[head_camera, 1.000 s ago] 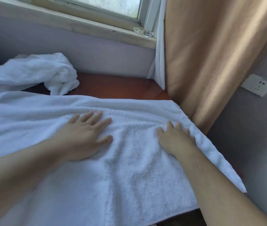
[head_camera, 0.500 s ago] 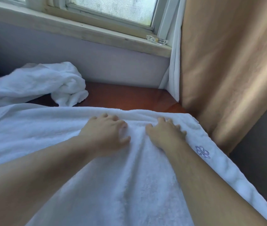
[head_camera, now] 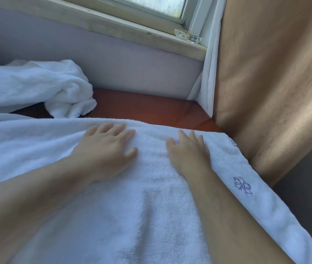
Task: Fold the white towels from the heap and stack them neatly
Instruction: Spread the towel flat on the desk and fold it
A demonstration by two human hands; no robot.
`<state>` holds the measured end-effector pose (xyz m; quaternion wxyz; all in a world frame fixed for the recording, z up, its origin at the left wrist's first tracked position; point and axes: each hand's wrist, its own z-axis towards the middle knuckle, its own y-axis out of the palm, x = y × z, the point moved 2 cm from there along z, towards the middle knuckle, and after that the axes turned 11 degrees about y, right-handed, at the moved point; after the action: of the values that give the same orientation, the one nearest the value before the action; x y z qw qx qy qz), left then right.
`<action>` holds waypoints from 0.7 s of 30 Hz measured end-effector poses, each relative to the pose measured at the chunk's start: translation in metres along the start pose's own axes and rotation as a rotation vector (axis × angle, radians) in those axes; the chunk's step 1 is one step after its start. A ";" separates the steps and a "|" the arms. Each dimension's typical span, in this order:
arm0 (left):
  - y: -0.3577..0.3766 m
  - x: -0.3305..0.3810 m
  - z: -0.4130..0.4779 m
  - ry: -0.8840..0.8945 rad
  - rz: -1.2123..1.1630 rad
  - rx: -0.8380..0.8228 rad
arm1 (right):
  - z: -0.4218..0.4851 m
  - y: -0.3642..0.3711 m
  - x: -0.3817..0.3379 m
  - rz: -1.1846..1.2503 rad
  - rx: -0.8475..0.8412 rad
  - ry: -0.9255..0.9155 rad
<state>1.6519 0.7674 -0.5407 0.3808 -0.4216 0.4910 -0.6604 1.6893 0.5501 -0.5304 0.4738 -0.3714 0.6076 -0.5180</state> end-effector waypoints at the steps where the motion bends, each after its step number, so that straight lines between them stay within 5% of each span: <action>1: 0.001 -0.001 0.000 -0.020 0.015 -0.045 | -0.003 0.000 0.000 -0.037 -0.023 0.028; 10: -0.006 -0.030 -0.017 -0.231 0.062 -0.027 | -0.002 -0.013 -0.008 -0.149 -0.105 0.241; 17: -0.014 -0.032 -0.025 -0.167 -0.019 -0.057 | -0.004 -0.008 -0.013 -0.163 -0.074 0.242; 21: -0.039 -0.044 -0.031 -0.127 -0.102 0.146 | -0.028 -0.013 -0.050 -0.066 0.141 -0.099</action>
<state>1.6349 0.8273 -0.5159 0.4068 -0.4584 0.3941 -0.6849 1.6758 0.6028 -0.5072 0.5109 -0.3819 0.5328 -0.5560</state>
